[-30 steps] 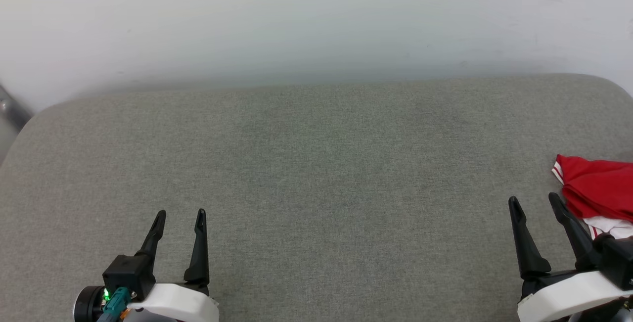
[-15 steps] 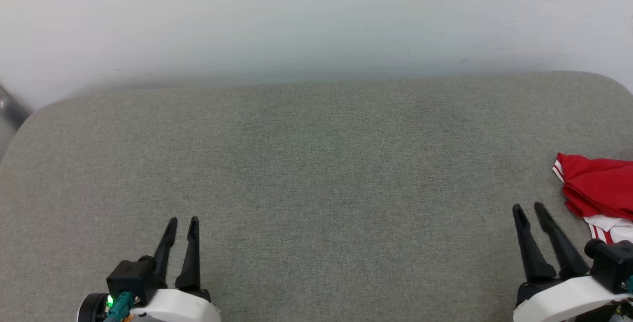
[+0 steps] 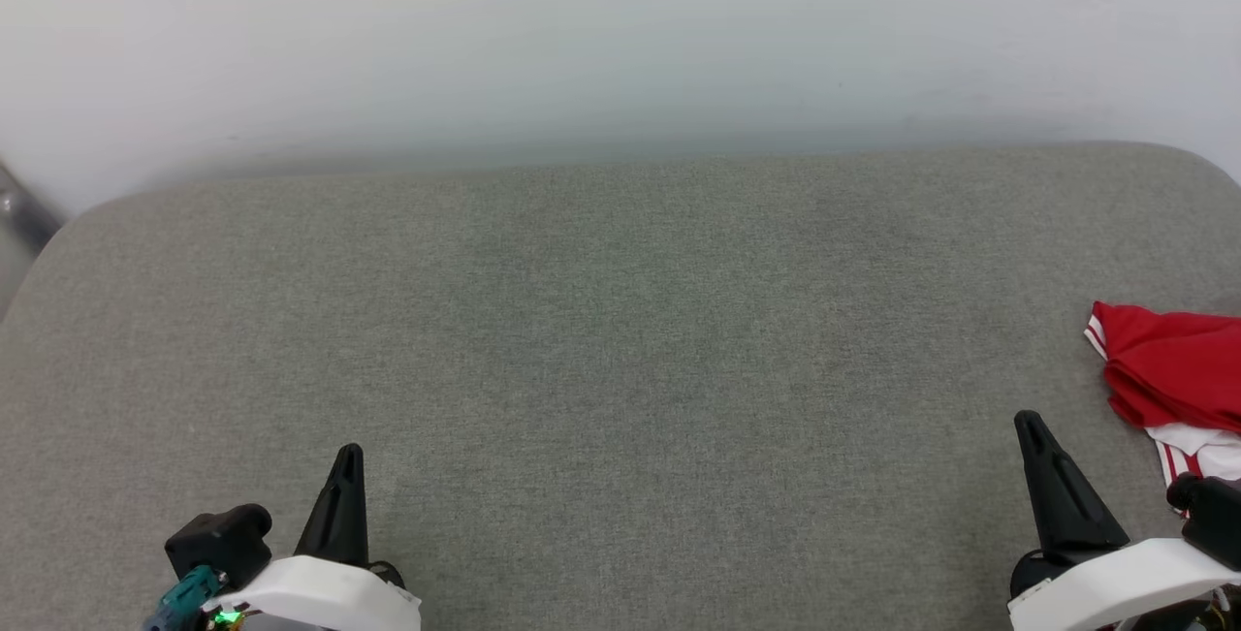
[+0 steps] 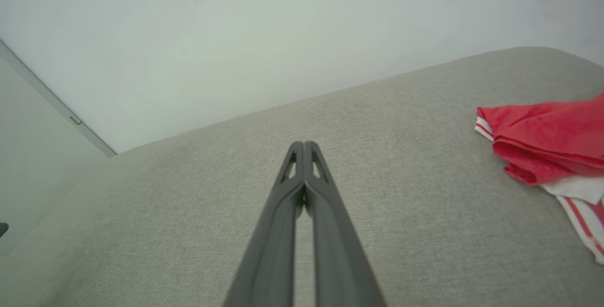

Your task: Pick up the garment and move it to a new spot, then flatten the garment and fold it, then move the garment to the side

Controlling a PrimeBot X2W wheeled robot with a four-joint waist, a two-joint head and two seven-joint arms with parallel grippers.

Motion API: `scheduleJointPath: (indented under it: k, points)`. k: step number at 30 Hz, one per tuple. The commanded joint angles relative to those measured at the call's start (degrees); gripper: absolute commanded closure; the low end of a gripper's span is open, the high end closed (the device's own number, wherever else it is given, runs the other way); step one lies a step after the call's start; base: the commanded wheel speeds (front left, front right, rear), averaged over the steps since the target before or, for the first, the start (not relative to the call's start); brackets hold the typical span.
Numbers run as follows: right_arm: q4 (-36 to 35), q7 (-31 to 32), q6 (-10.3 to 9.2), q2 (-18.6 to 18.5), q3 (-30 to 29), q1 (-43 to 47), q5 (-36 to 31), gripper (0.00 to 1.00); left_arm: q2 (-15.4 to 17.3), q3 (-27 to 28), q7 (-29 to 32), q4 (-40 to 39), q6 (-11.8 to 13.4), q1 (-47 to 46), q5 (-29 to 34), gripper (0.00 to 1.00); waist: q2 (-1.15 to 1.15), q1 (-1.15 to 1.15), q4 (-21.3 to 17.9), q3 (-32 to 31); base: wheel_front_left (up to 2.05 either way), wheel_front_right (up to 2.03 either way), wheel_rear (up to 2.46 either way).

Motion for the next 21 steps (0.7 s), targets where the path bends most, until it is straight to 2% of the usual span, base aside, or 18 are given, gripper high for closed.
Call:
scheduleJointPath:
  k: [1,21]
  points:
    - [-0.1,0.1,0.00,-0.1,-0.2,-1.9,2.8,1.00,-0.1,1.0,0.5,-0.5,-0.6,-1.8,-2.3,1.00,0.00,0.00,0.0,0.0,0.00,0.00,0.00]
    - [4.2,1.0,0.00,0.2,-0.8,-4.4,19.9,1.00,-2.4,4.9,4.7,1.0,-3.7,-3.3,-16.9,1.00,0.00,0.00,0.4,-0.2,0.00,0.00,0.00]
